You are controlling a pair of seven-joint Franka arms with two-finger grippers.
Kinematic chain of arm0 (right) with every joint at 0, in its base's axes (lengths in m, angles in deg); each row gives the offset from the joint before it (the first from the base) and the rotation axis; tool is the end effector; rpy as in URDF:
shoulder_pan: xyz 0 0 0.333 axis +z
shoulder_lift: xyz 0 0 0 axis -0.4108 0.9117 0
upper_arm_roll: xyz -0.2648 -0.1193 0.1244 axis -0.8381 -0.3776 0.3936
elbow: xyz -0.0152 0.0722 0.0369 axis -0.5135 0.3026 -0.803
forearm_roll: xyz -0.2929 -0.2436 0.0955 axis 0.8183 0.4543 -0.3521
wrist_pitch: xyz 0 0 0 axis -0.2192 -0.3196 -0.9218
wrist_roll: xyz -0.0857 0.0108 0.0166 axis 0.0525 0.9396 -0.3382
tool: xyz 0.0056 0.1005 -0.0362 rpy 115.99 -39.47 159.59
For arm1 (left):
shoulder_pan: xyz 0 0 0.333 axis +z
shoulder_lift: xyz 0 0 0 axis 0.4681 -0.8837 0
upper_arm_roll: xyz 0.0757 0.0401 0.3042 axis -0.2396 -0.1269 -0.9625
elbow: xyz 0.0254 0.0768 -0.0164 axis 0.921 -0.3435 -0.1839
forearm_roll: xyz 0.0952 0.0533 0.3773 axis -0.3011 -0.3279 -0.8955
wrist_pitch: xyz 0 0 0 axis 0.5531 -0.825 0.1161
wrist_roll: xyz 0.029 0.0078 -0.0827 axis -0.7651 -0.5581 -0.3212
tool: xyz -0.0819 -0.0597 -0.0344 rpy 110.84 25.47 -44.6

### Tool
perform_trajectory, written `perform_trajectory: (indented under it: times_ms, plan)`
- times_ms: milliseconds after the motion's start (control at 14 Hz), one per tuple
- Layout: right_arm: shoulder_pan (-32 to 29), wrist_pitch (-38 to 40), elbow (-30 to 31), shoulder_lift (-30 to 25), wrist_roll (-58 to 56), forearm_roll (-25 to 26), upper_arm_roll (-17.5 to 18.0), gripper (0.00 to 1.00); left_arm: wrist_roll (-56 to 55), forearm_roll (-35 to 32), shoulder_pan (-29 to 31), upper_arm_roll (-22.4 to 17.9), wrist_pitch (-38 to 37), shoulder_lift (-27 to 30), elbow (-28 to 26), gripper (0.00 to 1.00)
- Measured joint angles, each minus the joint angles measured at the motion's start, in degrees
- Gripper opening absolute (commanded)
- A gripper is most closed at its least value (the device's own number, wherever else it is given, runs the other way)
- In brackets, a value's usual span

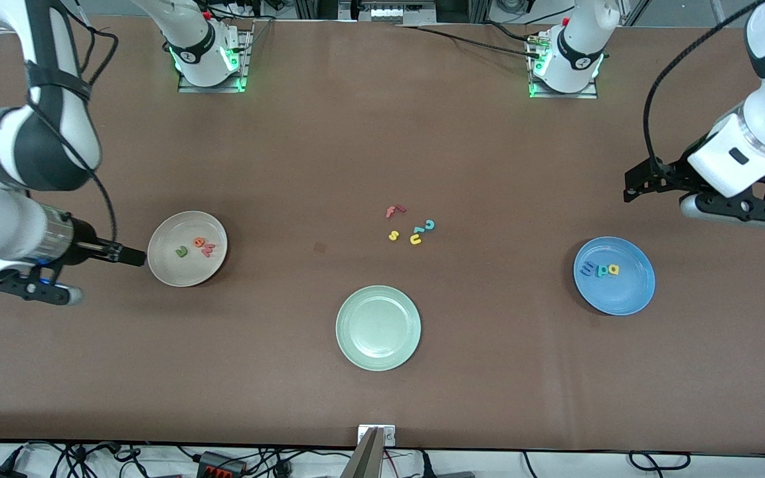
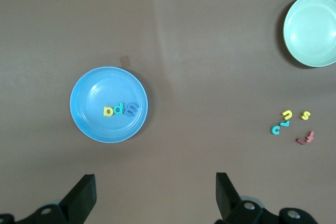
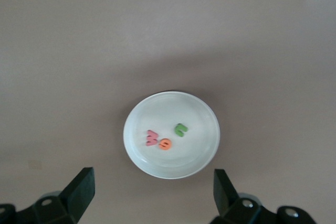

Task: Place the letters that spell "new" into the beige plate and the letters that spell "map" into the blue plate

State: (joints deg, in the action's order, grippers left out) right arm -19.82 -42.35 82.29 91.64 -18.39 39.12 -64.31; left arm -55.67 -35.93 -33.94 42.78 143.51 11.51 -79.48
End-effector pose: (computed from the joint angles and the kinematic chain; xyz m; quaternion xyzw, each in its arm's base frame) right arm 0.6767 0.0220 0.4713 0.9937 -0.1004 -0.0494 0.0033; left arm 0.5834 -0.0681 0.5773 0.9981 -0.0516 0.0127 0.0318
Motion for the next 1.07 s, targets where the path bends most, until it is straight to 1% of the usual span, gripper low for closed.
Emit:
perform_trajectory:
  times_ms: [71,214,357,500,643,786,929,1071]
  plan:
    - [-1.32,0.70,-1.76,-0.29,-3.04,0.01,-0.30,1.00,0.00,0.00,-0.77,-0.81,0.45,0.63,-0.69,1.00]
    - [-5.00,1.51,-4.41,-1.27,-8.30,-0.01,-0.39,1.00,0.00,0.00,-0.85,-1.16,0.59,1.86,-2.42,1.00]
    - [-8.02,1.76,-4.53,-3.57,-11.01,-0.01,-0.41,1.00,0.03,0.00,-0.11,-0.96,0.17,3.49,-4.69,1.00]
    - [-9.14,2.40,-2.13,-7.25,-12.65,-0.01,-0.41,1.00,0.06,0.00,2.19,0.10,-0.46,4.59,-6.23,1.00]
    - [-9.07,2.83,0.65,-10.33,-13.49,0.00,-0.24,1.00,0.17,0.00,3.58,0.32,-0.51,4.67,-6.91,1.00]
    - [-8.85,2.97,2.00,-11.45,-14.40,0.04,0.04,1.00,0.18,0.00,4.55,0.40,-0.72,4.66,-7.10,1.00]
    - [-8.81,4.12,2.65,-11.64,-14.90,0.10,0.09,1.00,0.23,0.00,5.29,0.37,-2.71,4.82,-7.05,1.00]
    - [-8.80,4.39,4.12,-12.07,-15.08,1.57,0.11,1.00,0.30,0.00,5.35,0.41,-3.03,5.21,-6.75,1.00]
